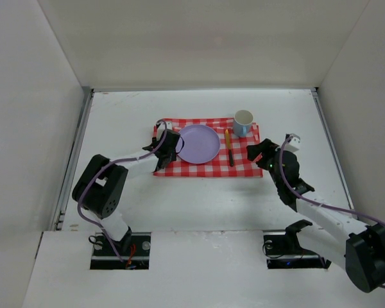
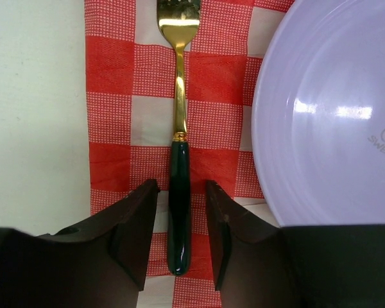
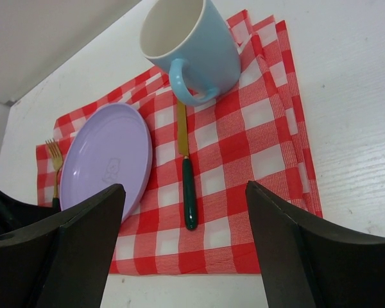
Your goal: Set the dinner table for one person
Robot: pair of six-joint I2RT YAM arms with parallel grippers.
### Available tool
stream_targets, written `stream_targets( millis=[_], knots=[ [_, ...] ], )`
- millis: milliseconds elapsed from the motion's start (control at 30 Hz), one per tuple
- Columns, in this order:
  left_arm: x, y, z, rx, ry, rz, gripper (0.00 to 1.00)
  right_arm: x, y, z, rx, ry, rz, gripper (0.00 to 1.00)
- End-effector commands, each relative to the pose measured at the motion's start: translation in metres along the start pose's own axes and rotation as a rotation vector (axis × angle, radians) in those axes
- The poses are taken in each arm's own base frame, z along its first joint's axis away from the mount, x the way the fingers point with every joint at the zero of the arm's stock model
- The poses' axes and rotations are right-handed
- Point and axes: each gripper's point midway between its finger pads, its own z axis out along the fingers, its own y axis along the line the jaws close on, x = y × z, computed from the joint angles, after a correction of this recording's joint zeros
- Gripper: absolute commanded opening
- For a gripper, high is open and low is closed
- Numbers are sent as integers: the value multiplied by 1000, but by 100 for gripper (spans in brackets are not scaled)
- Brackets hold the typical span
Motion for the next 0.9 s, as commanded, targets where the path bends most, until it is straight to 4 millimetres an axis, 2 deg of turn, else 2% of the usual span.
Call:
stream_targets(
  millis=[0,100,267,333,400,433,500,533,567,700,800,867],
  knots=[
    [-20,2,-13,10,-62,-36,36,-30,25,0,-68,-91,15,82],
    [-36,-1,-32,42,-116,-67,43,-31,23,-2,-64,-102,22,83],
    [-65,3,-72,113,-242,-182,45,-37,22,-7,-63,-131,28,83],
    [-73,12,-85,127,-279,-248,45,-39,18,-8,-50,-142,39,82],
    [-71,23,-92,121,-299,-309,45,-39,18,-8,-52,-144,48,72],
    [-69,31,-95,116,-306,-355,45,-40,18,-9,-54,-148,49,63],
    [-57,50,-95,85,-311,-466,45,-42,16,-11,-46,-153,52,26],
    [-50,61,-94,65,-311,-525,45,-43,14,-11,-38,-157,52,16],
    [-41,76,-94,37,-313,-582,45,-44,12,-12,-29,-161,59,11],
    [3,135,-90,-119,-284,-761,45,-54,-3,-18,25,-212,89,12],
    [36,158,-86,-199,-235,-833,46,-61,-19,-22,73,-258,125,18],
    [49,165,-85,-214,-217,-866,47,-64,-22,-25,77,-270,150,27]
  ],
)
